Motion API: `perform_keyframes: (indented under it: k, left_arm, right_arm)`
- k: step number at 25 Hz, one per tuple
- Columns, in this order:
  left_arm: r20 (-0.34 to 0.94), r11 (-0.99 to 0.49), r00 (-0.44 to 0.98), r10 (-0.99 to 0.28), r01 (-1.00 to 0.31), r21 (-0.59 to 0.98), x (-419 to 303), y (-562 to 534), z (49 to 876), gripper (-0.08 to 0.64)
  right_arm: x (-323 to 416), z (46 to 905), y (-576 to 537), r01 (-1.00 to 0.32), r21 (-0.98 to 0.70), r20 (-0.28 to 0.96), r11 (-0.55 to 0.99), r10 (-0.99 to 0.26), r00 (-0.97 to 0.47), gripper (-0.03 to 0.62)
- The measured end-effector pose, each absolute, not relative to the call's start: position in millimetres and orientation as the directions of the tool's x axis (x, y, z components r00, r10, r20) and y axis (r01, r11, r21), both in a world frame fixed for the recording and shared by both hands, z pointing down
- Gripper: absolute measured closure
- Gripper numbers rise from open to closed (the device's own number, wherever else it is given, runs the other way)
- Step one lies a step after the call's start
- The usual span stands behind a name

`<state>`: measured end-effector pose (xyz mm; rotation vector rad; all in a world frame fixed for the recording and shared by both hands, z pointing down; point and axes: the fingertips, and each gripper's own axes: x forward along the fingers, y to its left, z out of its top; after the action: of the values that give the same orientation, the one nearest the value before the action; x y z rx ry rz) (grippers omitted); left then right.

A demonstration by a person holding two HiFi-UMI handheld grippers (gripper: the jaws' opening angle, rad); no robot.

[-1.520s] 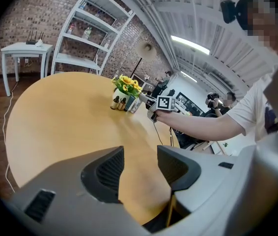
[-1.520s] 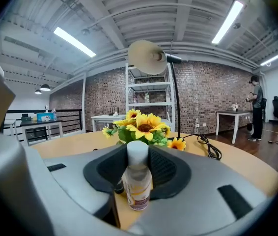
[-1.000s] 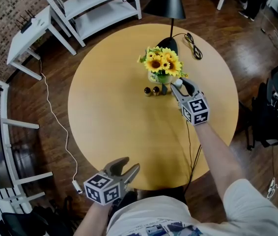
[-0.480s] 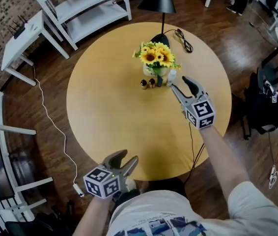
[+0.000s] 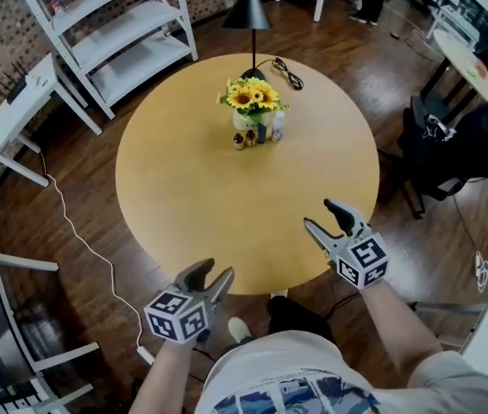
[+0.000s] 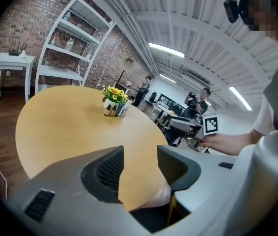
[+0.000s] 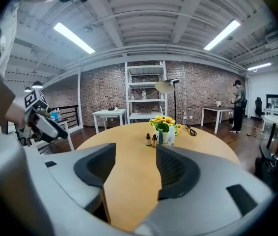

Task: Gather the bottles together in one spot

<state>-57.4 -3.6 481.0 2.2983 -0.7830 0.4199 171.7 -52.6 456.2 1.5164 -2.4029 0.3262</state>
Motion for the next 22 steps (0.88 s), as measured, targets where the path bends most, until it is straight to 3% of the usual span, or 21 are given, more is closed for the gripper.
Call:
perform_keyframes:
  k: [10,11,22]
  left_arm:
    - [0.479,-0.644,0.773,-0.416,-0.622,0.444,-122,73,459,0.356]
    - [0.481,-0.644,0.771,-0.418,-0.624,0.442,-129,80,458,0.354]
    - [0.498,-0.671,0.778,-0.383,-0.605,0.429,-158,139,448,0.348]
  right_arm:
    - [107,434,113,-0.948,-0.127,0.417,0.29,-0.852,-0.317,0.234]
    - [101,433,125,-0.951,-0.125,0.423,0.284,-0.852,-0.31,0.199]
    - [56,421,185,-0.955,-0.134,0.414,0.264,-0.861,-0.296,0.195]
